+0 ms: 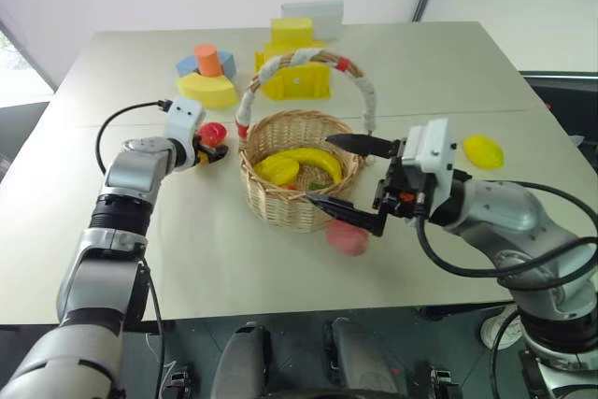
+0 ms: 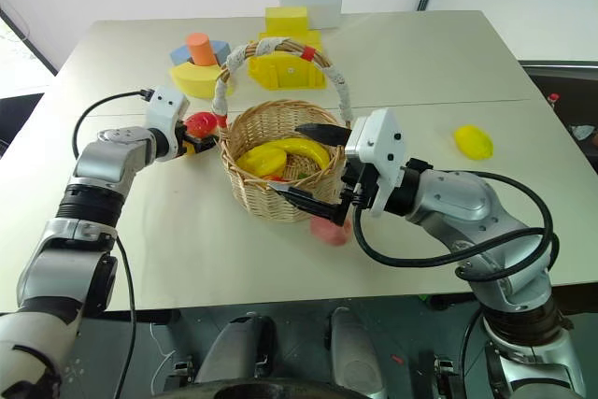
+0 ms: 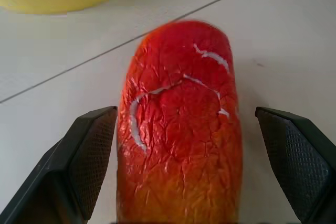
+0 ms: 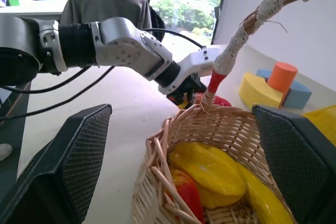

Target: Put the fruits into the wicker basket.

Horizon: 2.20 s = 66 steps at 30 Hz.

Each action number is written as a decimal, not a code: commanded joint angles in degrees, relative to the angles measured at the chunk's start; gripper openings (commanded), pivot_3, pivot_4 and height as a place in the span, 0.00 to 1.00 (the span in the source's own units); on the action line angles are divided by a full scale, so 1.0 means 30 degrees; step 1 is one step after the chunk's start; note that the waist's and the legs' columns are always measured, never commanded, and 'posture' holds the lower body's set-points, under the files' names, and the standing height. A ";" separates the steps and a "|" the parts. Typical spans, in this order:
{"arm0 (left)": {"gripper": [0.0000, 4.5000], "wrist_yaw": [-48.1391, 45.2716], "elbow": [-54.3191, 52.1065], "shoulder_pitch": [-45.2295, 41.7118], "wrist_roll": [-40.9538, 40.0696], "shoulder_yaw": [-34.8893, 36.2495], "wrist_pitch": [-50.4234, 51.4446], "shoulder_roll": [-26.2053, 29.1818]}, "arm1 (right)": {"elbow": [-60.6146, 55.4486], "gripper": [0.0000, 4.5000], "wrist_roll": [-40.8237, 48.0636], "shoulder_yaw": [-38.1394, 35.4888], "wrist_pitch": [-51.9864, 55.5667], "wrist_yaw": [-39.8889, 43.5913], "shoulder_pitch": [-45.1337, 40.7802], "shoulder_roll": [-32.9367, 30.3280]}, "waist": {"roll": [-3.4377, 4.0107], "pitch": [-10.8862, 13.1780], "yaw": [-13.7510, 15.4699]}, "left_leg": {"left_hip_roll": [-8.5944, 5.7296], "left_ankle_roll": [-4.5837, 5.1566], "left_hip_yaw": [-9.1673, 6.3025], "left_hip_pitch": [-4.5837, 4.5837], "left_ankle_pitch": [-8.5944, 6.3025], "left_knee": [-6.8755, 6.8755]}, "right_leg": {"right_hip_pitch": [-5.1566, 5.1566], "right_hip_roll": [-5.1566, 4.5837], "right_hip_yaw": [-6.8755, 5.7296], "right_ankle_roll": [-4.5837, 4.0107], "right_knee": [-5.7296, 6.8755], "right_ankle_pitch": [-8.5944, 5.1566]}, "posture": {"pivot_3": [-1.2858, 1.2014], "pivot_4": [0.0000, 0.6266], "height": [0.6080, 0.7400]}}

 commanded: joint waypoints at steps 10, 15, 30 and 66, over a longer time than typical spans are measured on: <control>0.40 0.0224 -0.3599 0.2233 -0.0615 0.3167 -0.1103 0.2197 | -0.0602 1.00 -0.1000 -0.0209 -0.0784 -0.0047 0.0274 0.0322 | -0.0002 0.0002 -0.0093 | 0.0049 -0.0001 0.0008 -0.0002 0.0001 0.0001 | -0.0027 -0.0004 0.0013 0.0000 0.0023 0.0001 | 0.52 0.24 1.00; 0.40 -0.4235 -1.2110 0.8154 -0.5950 0.8191 -0.0933 0.3870 | -0.0054 1.00 -0.1050 -0.0889 -0.0978 0.0482 0.0381 -0.0123 | -0.0007 0.0001 -0.0082 | 0.0092 -0.0015 0.0043 -0.0035 0.0007 -0.0012 | -0.0092 -0.0061 0.0037 -0.0006 0.0037 0.0002 | 0.52 0.24 1.00; 0.40 -0.1360 -2.0545 0.4973 -0.8647 0.0596 0.3911 0.1334 | 0.2510 1.00 -0.1765 -0.1206 -0.1573 0.2290 -0.1199 -0.0583 | -0.0022 -0.0006 0.0292 | -0.0011 0.0018 0.0029 0.0042 -0.0010 0.0016 | 0.0114 -0.0168 -0.0087 0.0012 -0.0047 0.0006 | 0.52 0.24 1.00; 0.99 -0.9905 -2.3765 1.1226 -0.9915 0.1129 -0.0431 0.5817 | 0.3014 1.00 -0.5602 0.1396 -0.1473 0.1913 0.5945 -0.0910 | -0.0018 -0.0004 0.0018 | 0.0081 0.0032 0.0026 0.0064 -0.0017 0.0016 | 0.0118 -0.0004 -0.0030 -0.0003 -0.0044 -0.0016 | 0.52 0.24 1.00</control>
